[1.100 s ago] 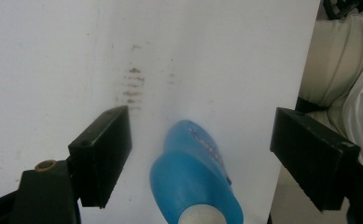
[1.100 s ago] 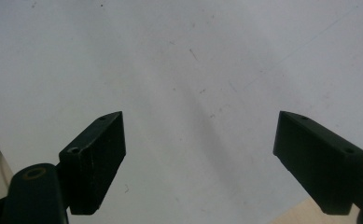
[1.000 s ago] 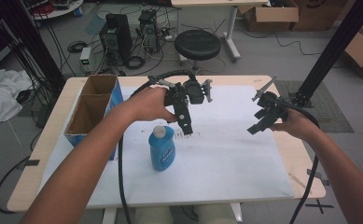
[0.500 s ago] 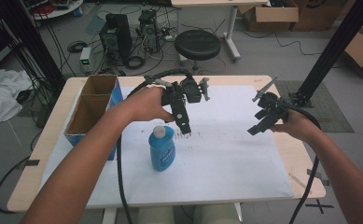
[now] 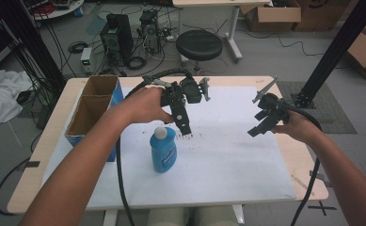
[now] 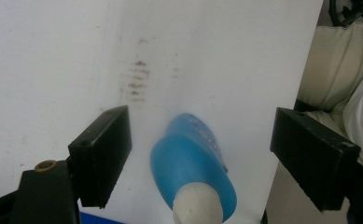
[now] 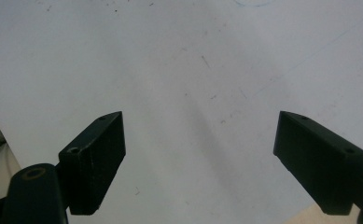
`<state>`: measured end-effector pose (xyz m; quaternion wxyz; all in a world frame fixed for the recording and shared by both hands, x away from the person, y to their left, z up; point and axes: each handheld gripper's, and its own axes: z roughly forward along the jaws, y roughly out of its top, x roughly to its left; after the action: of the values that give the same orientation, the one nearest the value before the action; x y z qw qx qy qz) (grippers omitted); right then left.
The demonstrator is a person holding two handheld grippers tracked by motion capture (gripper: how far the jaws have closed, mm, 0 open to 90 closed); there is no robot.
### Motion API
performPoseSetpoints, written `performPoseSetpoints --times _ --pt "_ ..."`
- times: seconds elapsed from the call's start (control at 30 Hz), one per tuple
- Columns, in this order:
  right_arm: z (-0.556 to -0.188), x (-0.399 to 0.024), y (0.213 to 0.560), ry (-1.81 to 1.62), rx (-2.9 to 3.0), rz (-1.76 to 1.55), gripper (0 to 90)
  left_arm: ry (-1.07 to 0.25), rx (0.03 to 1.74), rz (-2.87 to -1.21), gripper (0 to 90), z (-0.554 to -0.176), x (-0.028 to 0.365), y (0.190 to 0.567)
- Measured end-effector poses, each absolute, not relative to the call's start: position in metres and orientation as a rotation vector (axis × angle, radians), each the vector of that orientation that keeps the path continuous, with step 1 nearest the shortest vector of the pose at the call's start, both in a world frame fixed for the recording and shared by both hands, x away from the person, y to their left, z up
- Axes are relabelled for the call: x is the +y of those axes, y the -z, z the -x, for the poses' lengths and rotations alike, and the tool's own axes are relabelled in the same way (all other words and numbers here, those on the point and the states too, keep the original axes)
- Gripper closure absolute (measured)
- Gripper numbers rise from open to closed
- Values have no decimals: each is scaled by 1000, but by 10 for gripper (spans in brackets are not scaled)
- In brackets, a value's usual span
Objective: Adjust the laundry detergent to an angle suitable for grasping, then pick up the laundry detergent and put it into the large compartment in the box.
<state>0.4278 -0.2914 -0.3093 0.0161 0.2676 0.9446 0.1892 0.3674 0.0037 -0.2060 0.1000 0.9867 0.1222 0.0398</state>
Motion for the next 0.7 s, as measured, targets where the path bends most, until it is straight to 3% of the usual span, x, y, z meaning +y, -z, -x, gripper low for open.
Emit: performPoseSetpoints --times 0.7 --pt "-423 -293 310 -601 2928 -818 167 -137 470 -2901 205 -360 5 201"
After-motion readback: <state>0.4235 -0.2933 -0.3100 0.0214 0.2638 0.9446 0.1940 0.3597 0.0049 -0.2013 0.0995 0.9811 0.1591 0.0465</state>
